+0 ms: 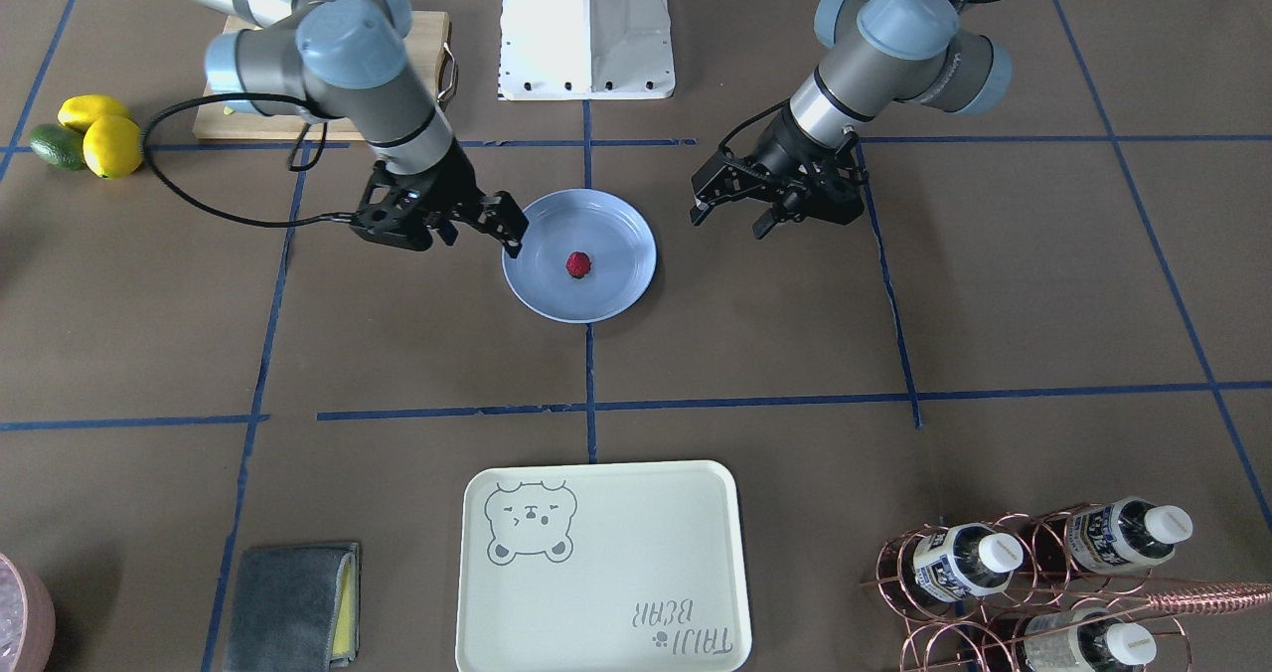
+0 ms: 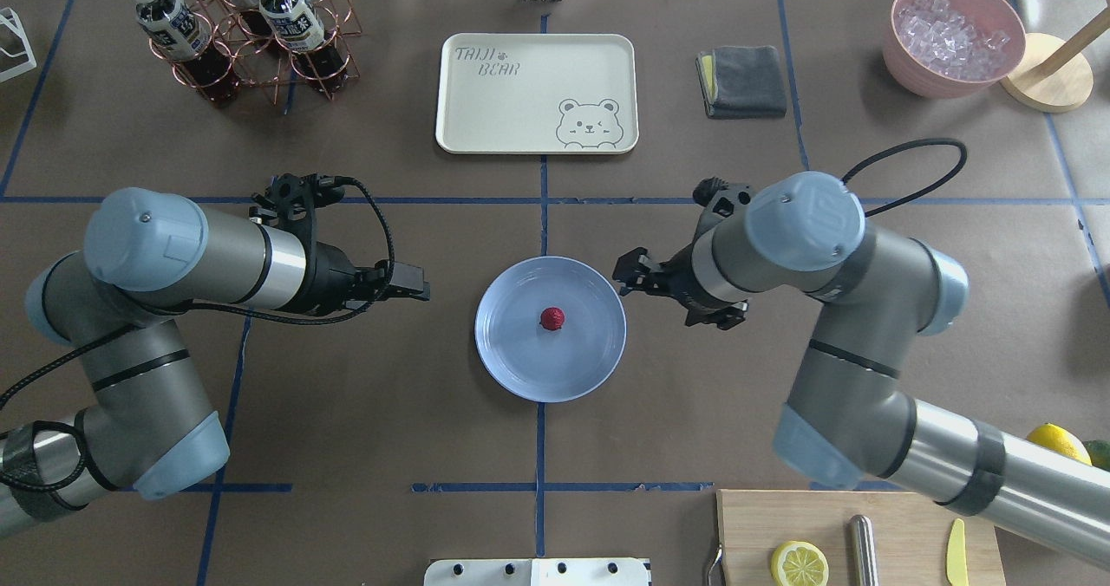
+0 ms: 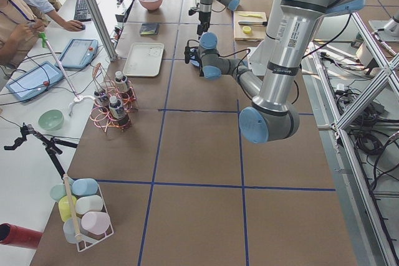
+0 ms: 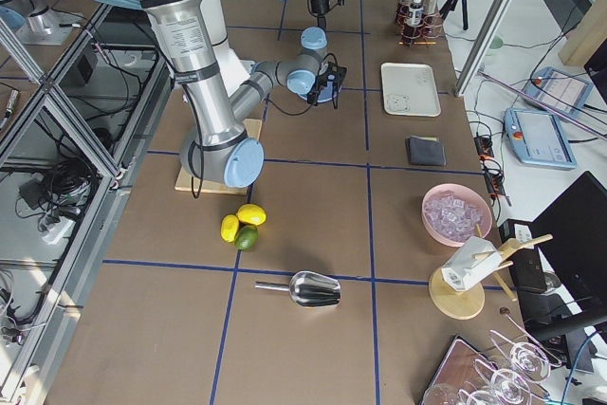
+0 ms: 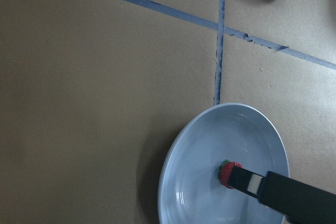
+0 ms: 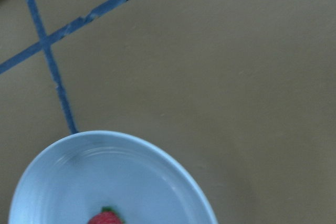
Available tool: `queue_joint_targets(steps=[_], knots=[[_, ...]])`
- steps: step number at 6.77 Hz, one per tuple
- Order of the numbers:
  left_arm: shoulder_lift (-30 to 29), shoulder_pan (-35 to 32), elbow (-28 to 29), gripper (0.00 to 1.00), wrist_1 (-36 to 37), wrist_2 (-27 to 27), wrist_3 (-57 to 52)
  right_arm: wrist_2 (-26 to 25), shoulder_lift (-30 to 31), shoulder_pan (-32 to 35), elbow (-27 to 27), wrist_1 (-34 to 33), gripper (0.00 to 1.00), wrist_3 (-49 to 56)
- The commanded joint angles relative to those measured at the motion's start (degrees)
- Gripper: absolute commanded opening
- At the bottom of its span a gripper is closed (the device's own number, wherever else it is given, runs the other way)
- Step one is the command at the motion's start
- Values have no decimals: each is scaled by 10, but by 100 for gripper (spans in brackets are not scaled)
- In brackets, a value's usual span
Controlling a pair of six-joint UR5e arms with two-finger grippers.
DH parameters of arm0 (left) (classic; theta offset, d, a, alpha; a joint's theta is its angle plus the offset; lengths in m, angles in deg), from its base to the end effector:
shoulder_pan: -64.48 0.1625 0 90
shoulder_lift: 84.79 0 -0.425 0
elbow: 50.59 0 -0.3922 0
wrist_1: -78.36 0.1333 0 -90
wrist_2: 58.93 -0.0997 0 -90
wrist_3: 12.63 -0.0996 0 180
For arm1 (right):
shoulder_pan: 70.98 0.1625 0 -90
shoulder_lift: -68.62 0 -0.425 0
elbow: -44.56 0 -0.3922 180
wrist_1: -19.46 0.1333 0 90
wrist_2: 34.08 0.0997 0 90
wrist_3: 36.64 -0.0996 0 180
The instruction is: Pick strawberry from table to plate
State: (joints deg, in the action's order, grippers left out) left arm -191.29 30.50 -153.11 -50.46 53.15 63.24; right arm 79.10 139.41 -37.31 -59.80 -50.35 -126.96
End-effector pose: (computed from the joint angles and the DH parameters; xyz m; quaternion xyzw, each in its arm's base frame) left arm 0.4330 -0.4074 0.3222 0.0781 0.5649 -0.0351 0.8207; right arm -0.4467 -0.4106 0.3207 -0.0446 -0.4757 0.1685 0.8622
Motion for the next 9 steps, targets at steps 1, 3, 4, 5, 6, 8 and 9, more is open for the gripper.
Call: queue_joint_targets(steps=[1,3,4,5,6,8,9], knots=[[78,-53,-7,99,1,1,-157,54,164,89,-68,4,100,190],[162,-154,-22,99,1,42,-346,126,258,221,-65,3,100,409],[187,-226,-13,99,2,97,-445,143,285,291,-52,-6,100,524],[223,-288,0,99,2,107,-553,163,291,360,-18,-7,100,618],[248,-350,11,99,5,112,-648,185,291,422,25,-8,100,706],[234,-470,25,99,150,144,-830,194,286,489,78,-8,100,810],[200,-522,26,99,261,153,-892,194,287,511,94,-8,100,836]])
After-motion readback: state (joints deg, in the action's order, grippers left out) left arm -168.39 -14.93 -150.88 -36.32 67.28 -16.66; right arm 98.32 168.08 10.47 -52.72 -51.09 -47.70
